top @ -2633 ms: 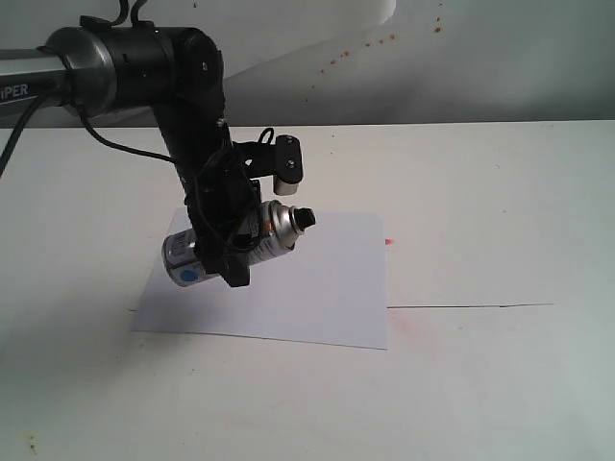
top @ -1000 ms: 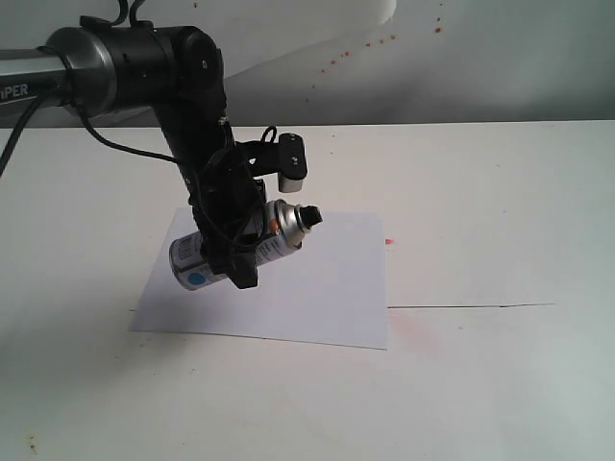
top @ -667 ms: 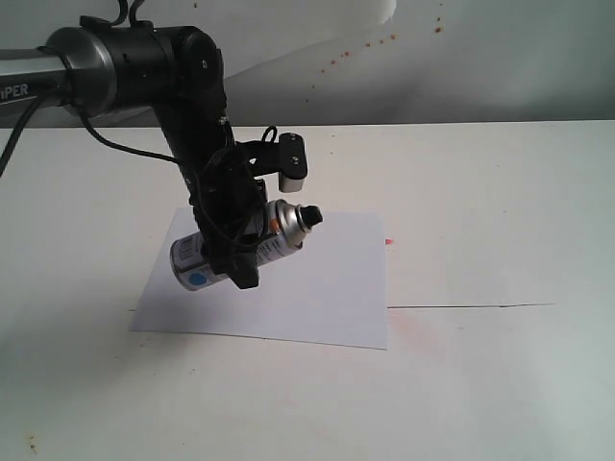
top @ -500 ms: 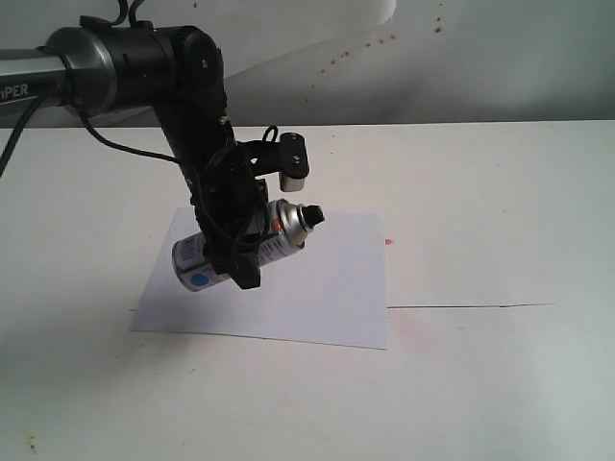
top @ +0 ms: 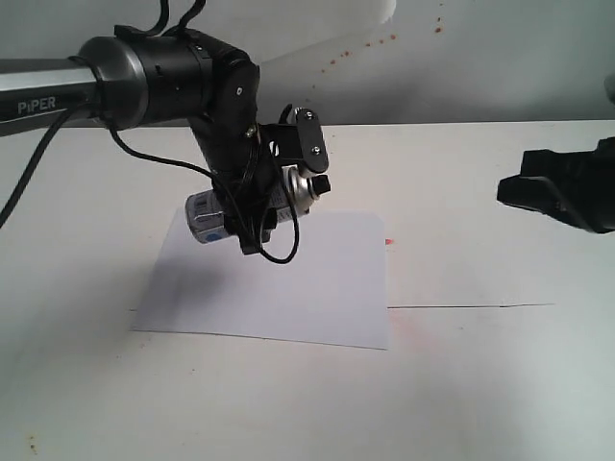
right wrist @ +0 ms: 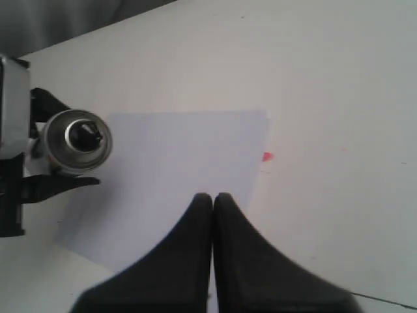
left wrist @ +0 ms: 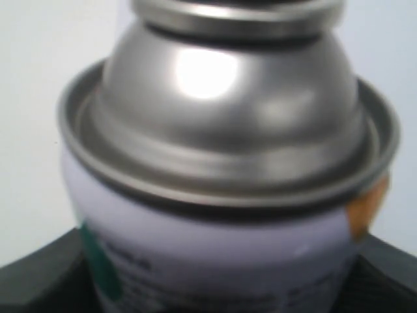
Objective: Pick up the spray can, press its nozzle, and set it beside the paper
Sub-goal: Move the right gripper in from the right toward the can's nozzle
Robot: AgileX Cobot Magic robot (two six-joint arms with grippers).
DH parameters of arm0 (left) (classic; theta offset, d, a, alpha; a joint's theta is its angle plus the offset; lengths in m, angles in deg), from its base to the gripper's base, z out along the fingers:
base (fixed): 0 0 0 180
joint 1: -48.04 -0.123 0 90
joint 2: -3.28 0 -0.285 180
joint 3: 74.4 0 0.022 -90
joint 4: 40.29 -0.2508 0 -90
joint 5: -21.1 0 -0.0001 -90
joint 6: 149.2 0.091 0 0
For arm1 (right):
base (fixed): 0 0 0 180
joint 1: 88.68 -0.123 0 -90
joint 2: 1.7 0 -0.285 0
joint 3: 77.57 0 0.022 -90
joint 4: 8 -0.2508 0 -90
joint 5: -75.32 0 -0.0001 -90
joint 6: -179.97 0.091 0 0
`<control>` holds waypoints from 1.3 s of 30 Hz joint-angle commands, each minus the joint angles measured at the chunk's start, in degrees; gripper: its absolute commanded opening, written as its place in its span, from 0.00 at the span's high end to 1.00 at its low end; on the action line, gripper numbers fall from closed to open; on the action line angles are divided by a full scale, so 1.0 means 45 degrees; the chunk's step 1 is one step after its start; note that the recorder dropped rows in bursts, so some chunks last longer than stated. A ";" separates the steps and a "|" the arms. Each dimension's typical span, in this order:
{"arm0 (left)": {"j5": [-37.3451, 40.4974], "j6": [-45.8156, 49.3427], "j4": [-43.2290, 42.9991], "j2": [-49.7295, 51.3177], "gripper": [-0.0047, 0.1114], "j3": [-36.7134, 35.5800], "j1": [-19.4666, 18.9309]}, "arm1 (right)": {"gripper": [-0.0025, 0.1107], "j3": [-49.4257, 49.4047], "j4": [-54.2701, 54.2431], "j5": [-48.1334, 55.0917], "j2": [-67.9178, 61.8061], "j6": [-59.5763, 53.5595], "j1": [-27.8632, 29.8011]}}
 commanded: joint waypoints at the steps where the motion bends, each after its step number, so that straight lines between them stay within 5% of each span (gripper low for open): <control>1: 0.0272 -0.0421 -0.0614 -0.0080 0.96 0.0155 0.0054 | 0.98 0.0090 -0.2460 0.1083 -0.1306 -0.2140 -0.0058; 9: 0.1255 -0.0454 -0.1134 0.0627 0.96 0.0131 0.0054 | 0.98 0.0396 -0.4170 0.3734 -0.3653 -0.3588 -0.0058; 20: 0.1178 -0.0454 -0.1134 0.0665 0.96 0.0131 0.0054 | 0.98 0.3836 -0.2280 0.6041 -0.6706 -0.0258 -0.0094; 39: 0.1076 -0.0508 -0.1134 0.0665 0.96 0.0131 0.0054 | 0.98 0.7999 -0.0126 0.6073 -0.9223 0.4012 -0.2289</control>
